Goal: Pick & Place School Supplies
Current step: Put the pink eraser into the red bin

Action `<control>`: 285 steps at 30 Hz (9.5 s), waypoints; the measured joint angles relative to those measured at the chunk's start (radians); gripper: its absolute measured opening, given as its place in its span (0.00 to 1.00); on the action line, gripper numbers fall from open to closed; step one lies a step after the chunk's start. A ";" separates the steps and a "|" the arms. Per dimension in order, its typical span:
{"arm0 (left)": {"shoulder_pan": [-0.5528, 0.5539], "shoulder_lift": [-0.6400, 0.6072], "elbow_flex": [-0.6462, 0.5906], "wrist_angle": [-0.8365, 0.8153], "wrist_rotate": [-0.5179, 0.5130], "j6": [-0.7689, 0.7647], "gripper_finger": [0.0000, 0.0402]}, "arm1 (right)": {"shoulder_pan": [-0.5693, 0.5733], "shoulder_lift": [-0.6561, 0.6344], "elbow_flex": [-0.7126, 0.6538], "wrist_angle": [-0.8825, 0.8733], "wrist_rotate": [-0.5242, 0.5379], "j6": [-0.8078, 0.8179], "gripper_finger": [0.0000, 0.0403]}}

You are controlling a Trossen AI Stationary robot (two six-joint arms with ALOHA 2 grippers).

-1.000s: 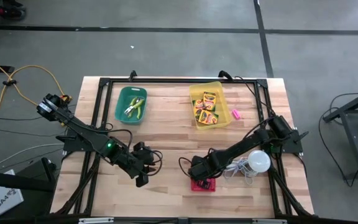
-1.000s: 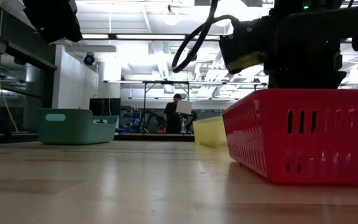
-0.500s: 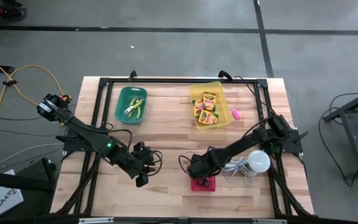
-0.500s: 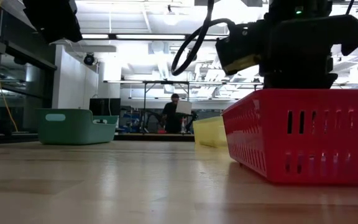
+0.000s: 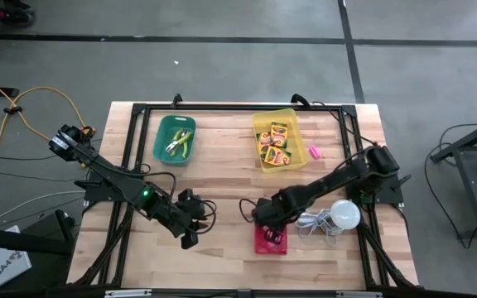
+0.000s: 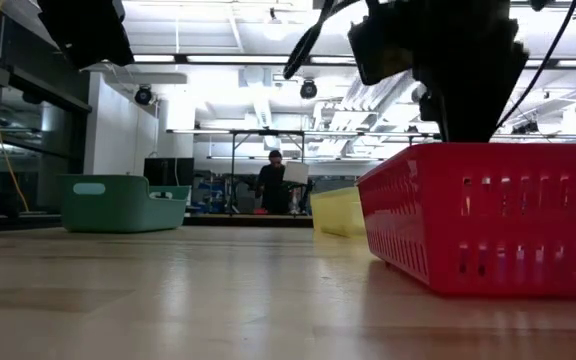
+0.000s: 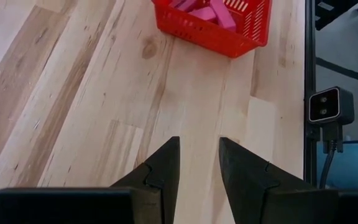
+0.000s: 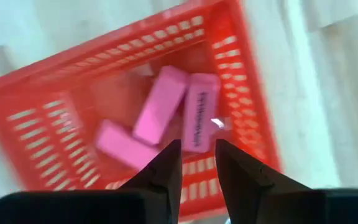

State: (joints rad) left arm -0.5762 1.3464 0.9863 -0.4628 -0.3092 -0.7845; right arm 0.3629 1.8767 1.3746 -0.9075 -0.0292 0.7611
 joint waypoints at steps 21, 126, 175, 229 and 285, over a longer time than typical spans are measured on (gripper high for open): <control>0.000 0.000 0.000 0.009 0.000 0.000 0.27 | -0.272 -0.263 -0.001 -0.522 0.186 0.129 0.22; 0.000 0.000 0.000 0.009 -0.002 -0.001 0.27 | -1.109 -0.454 -0.783 0.337 0.037 -0.387 0.40; 0.000 0.000 0.000 0.008 -0.001 -0.001 0.27 | -1.109 -0.749 -0.790 0.231 0.045 -0.362 0.19; 0.000 0.000 0.000 0.035 -0.001 0.000 0.27 | -0.231 -0.908 -0.785 0.879 -0.043 -0.057 0.19; 0.000 0.000 0.000 0.045 -0.002 0.007 0.27 | 0.087 -0.248 -0.311 0.482 -0.060 -0.054 0.19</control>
State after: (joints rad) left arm -0.5758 1.3468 0.9863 -0.4173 -0.3111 -0.7773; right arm 0.4498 1.6282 1.0639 -0.4250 -0.0892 0.7071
